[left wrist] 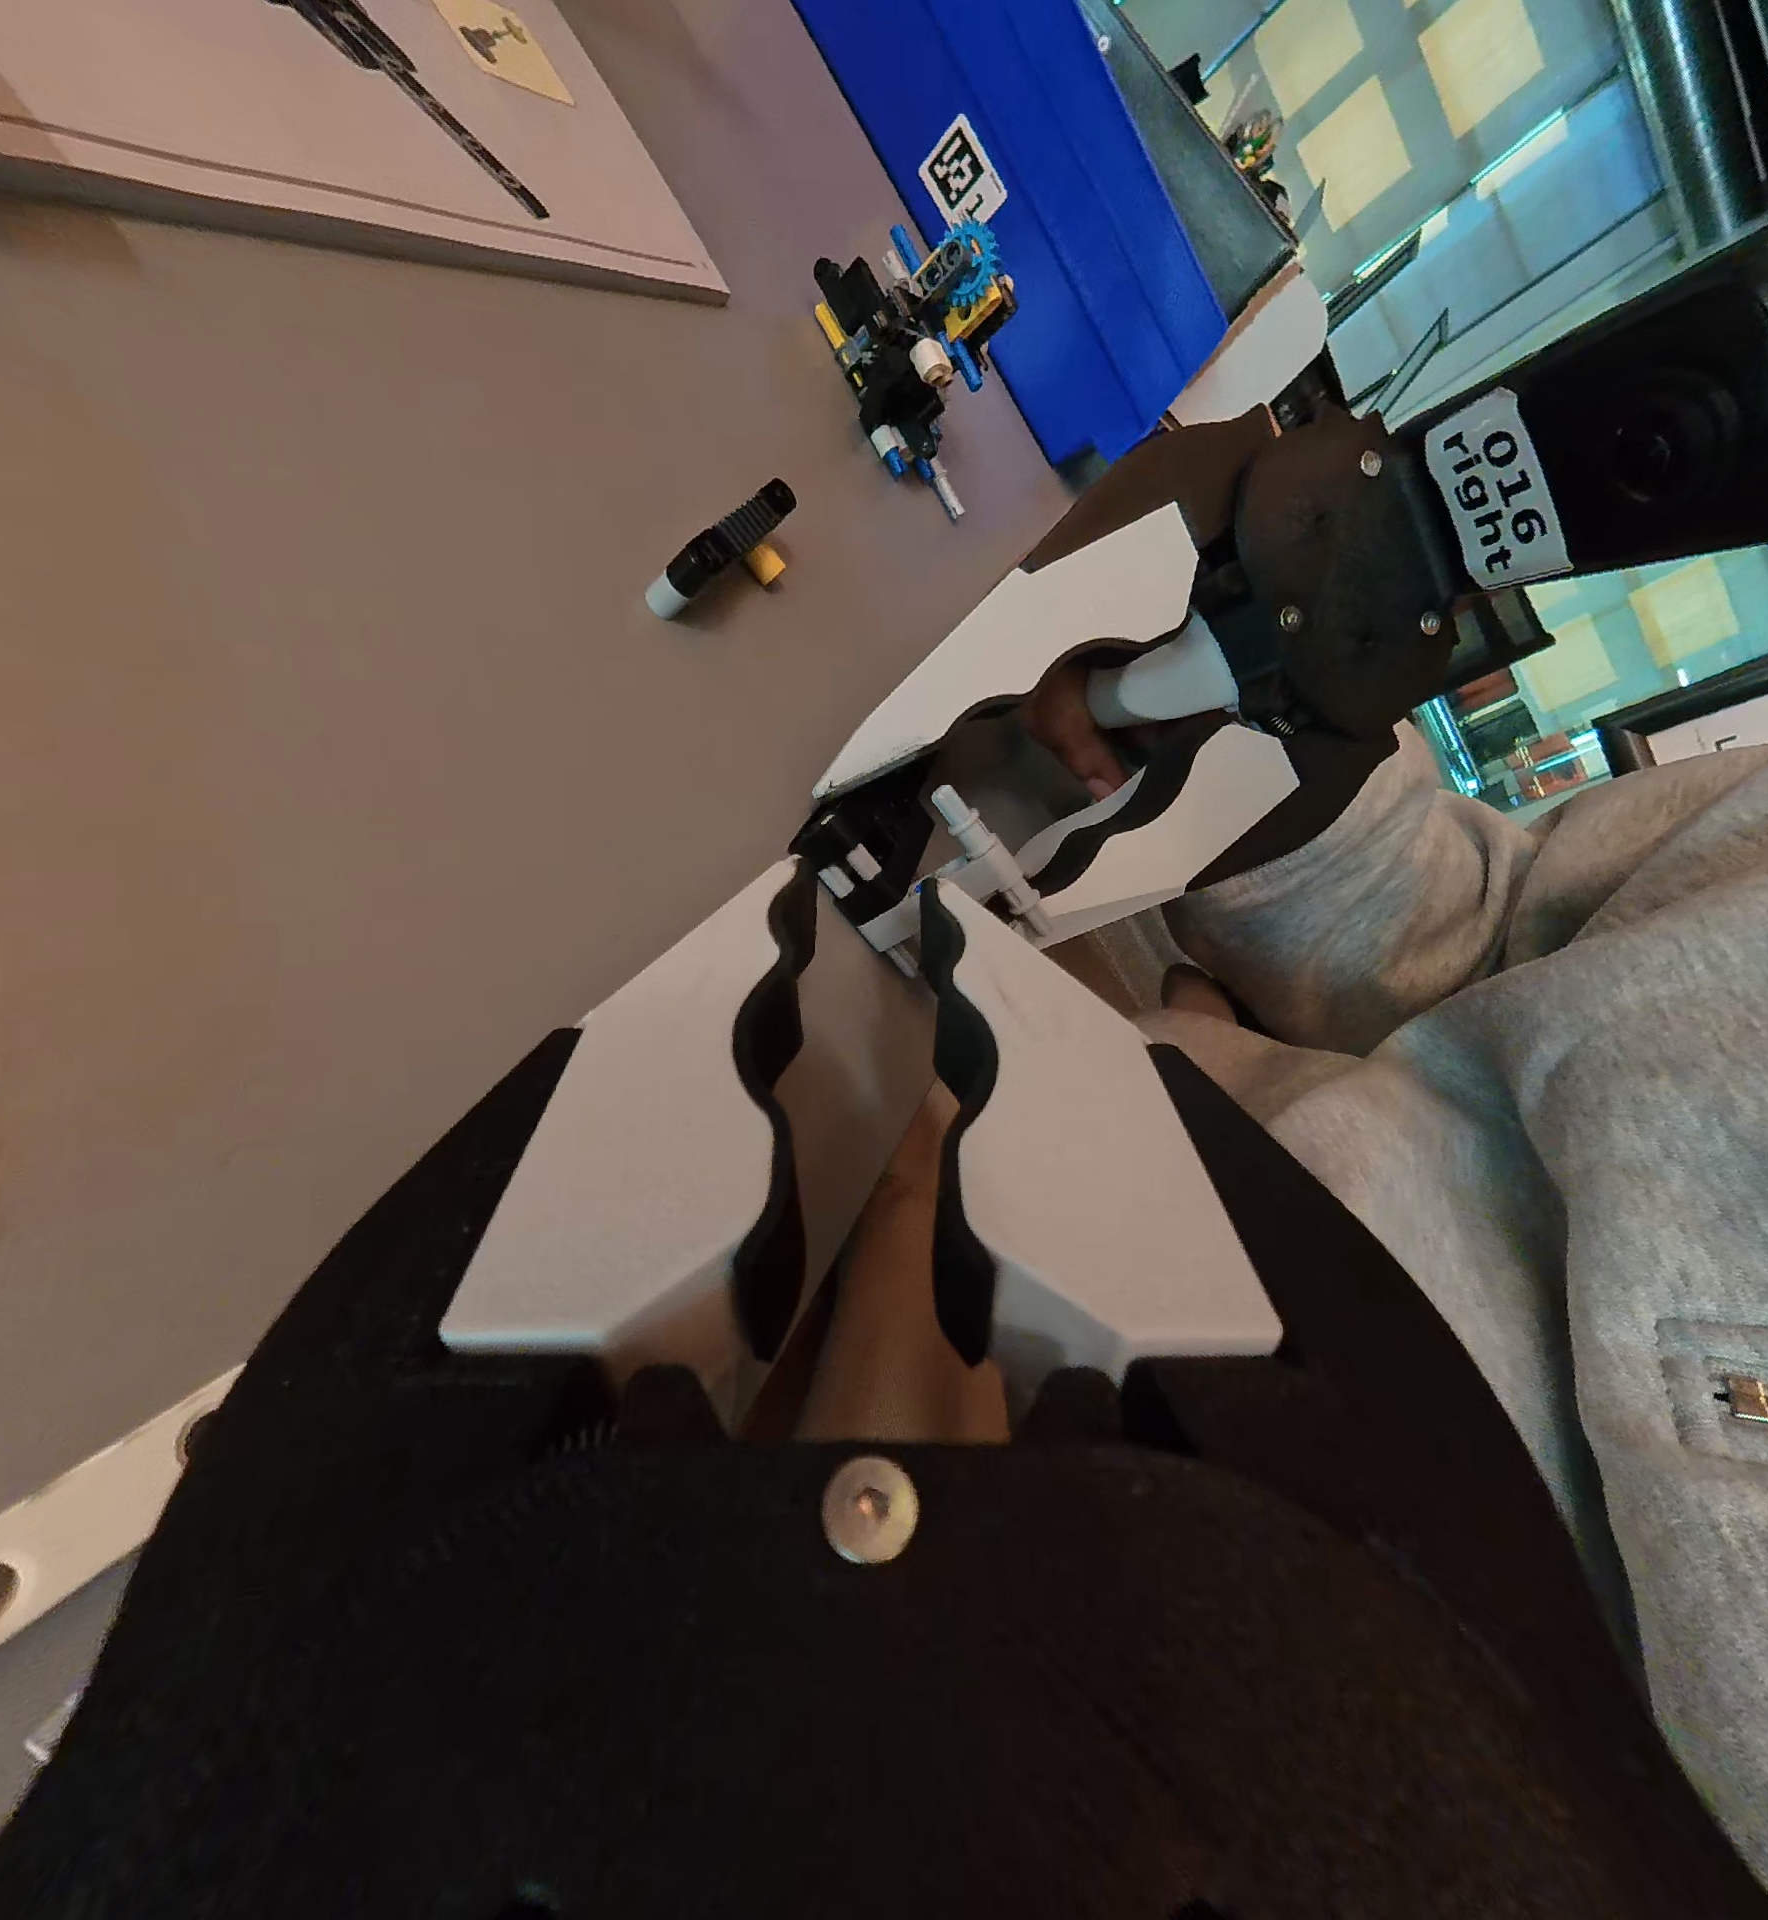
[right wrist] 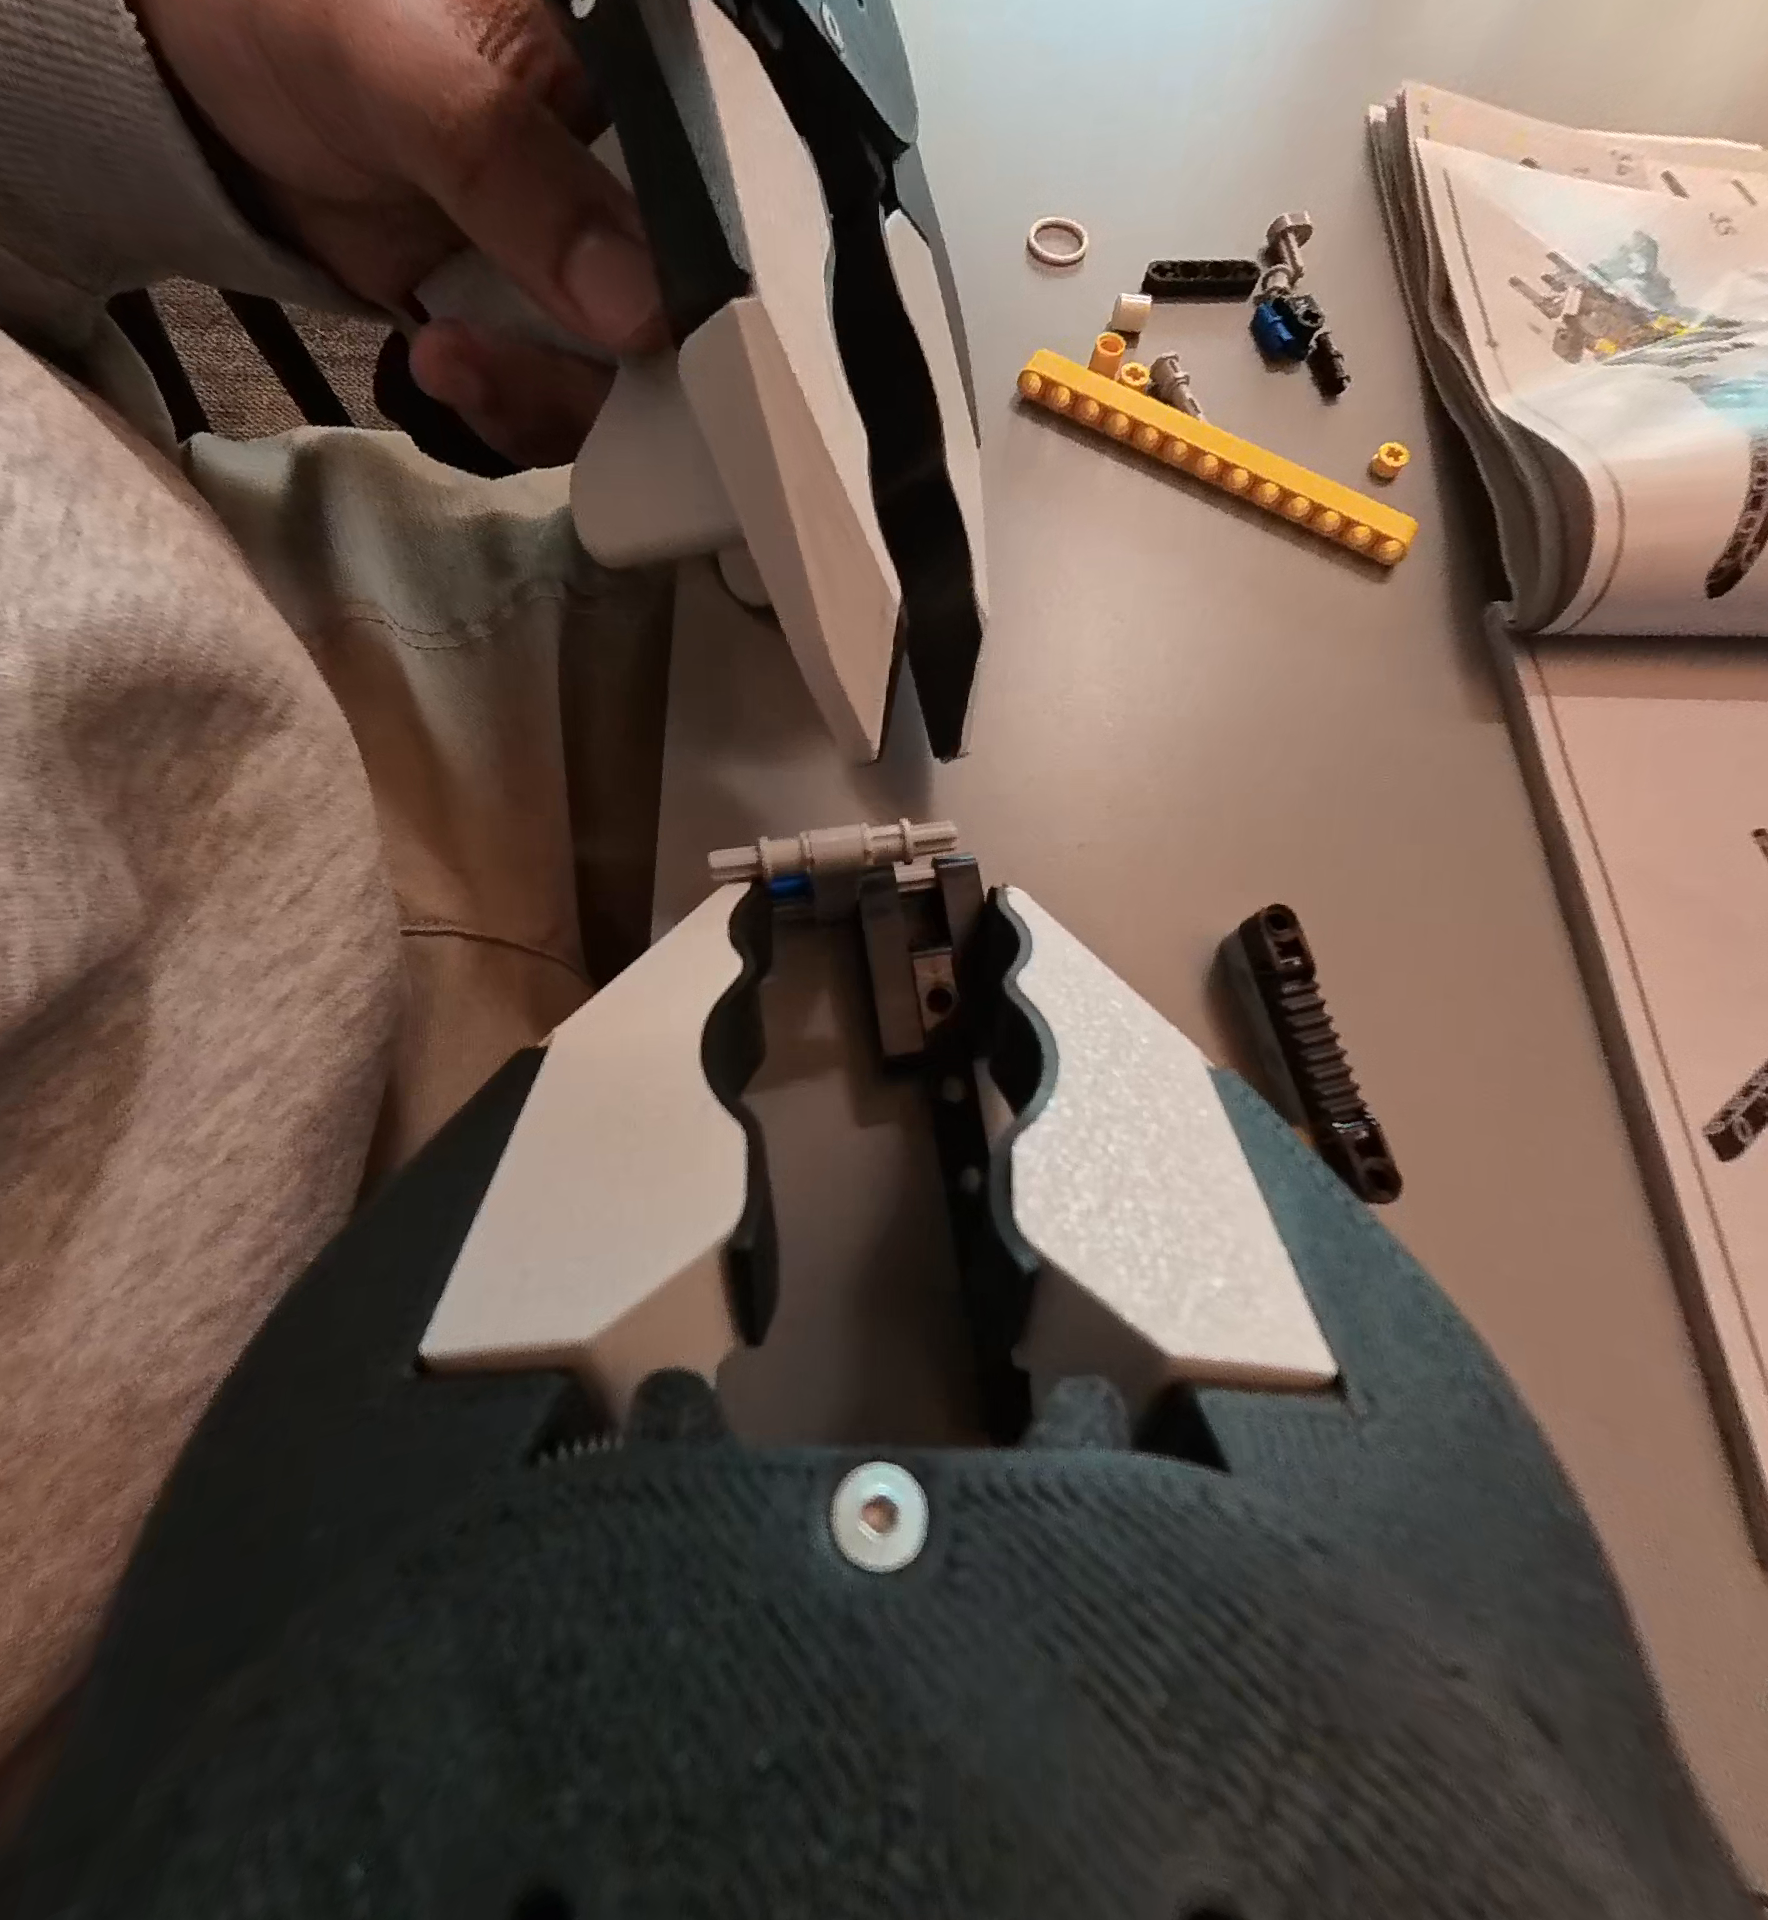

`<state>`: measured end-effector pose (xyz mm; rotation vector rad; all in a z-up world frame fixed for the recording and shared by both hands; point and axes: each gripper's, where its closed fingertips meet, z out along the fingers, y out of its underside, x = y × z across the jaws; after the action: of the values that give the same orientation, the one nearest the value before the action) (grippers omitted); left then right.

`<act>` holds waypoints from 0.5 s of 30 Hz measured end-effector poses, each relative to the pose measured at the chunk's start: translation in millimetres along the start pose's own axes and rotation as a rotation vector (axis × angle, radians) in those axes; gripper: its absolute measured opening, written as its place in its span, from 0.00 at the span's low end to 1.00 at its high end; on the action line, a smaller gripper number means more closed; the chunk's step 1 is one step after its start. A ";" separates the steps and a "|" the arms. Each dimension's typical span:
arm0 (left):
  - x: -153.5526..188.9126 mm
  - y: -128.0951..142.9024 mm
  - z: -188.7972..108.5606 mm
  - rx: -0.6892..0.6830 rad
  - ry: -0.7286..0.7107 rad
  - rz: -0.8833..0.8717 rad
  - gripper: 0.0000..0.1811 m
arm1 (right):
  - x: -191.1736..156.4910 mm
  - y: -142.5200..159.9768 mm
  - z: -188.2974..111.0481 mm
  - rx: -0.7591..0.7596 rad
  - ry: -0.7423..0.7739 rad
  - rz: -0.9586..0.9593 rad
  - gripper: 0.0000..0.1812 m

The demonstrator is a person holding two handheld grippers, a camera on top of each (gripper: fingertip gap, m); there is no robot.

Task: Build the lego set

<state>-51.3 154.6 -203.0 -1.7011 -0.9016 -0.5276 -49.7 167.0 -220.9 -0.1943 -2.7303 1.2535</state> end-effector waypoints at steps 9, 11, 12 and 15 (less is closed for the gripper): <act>-0.3 -0.8 -0.1 0.004 0.000 -0.004 0.09 | 0.4 -0.7 -0.2 -0.002 0.010 -0.005 0.22; -0.3 -0.9 -0.1 0.004 0.000 -0.004 0.09 | 0.4 -0.9 -0.2 -0.002 0.011 -0.006 0.22; -0.2 -0.8 -0.1 0.004 0.000 -0.005 0.09 | 0.5 -0.6 -0.2 -0.002 0.012 -0.007 0.22; -0.2 -0.9 -0.1 0.004 0.000 -0.005 0.09 | 0.5 -1.0 -0.3 -0.004 0.013 -0.010 0.22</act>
<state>-52.1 154.5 -202.5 -1.6955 -0.9064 -0.5292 -50.2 166.6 -219.9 -0.1888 -2.7196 1.2396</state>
